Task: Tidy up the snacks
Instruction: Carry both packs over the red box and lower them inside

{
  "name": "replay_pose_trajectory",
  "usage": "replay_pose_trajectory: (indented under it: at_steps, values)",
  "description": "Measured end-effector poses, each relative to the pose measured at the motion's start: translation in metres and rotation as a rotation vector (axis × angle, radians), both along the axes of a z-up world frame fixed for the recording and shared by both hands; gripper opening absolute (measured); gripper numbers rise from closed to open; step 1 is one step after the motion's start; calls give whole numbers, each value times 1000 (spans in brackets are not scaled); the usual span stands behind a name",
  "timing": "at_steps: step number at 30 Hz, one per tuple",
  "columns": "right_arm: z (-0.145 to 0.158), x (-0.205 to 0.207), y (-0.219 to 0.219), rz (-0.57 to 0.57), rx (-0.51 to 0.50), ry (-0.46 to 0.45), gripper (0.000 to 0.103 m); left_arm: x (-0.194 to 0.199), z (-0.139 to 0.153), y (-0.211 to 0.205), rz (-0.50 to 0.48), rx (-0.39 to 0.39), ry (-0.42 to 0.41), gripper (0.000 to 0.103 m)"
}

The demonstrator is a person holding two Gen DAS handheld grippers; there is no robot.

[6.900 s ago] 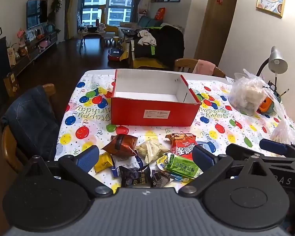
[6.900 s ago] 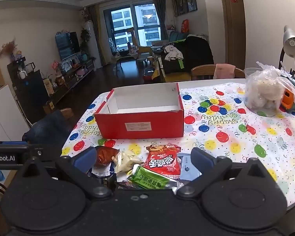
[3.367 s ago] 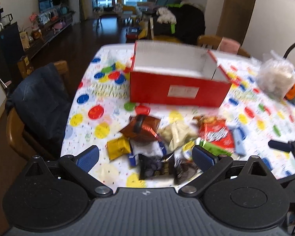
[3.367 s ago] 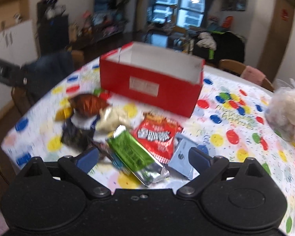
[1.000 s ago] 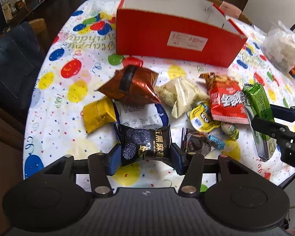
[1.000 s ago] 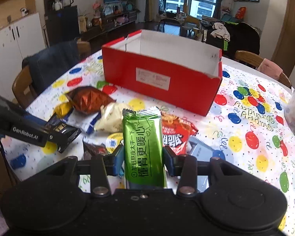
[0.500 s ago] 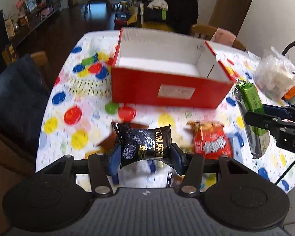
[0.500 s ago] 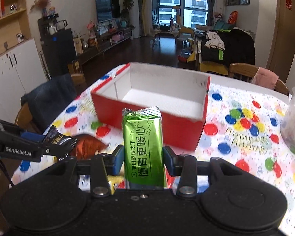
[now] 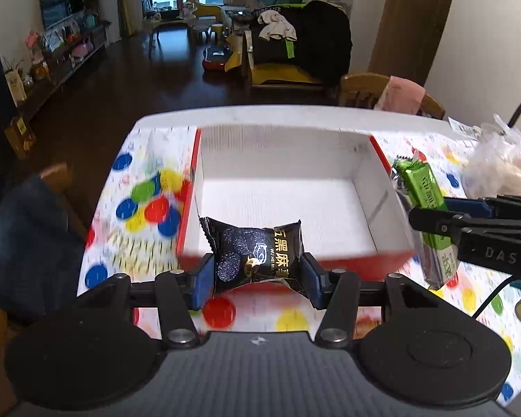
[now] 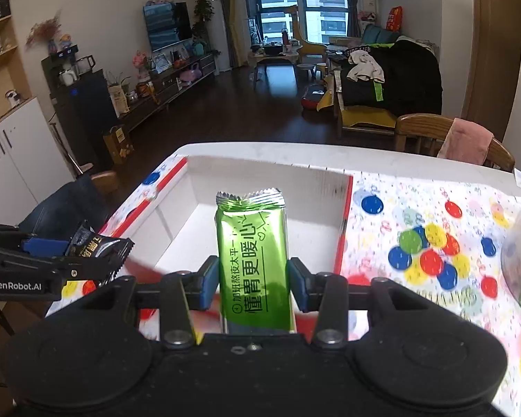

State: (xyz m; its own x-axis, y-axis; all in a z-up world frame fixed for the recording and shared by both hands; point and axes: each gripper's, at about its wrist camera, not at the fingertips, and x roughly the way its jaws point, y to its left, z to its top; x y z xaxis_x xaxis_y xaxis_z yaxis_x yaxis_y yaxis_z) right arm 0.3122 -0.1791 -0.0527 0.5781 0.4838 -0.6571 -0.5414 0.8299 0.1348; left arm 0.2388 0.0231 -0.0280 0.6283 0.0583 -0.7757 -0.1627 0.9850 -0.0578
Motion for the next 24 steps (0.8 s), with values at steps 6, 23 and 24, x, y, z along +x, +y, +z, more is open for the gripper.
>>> replay_pose_trajectory:
  at_steps: [6, 23, 24]
  values:
    - [-9, 46, 20, 11, -26, 21, 41, 54, -1, 6, 12, 19, 22, 52]
    - [-89, 91, 87, 148, -256, 139, 41, 149, -83, 5, 6, 50, 282, 52]
    - [-94, 90, 89, 159, -267, 148, 41, 152, -87, 4, 4, 53, 295, 52]
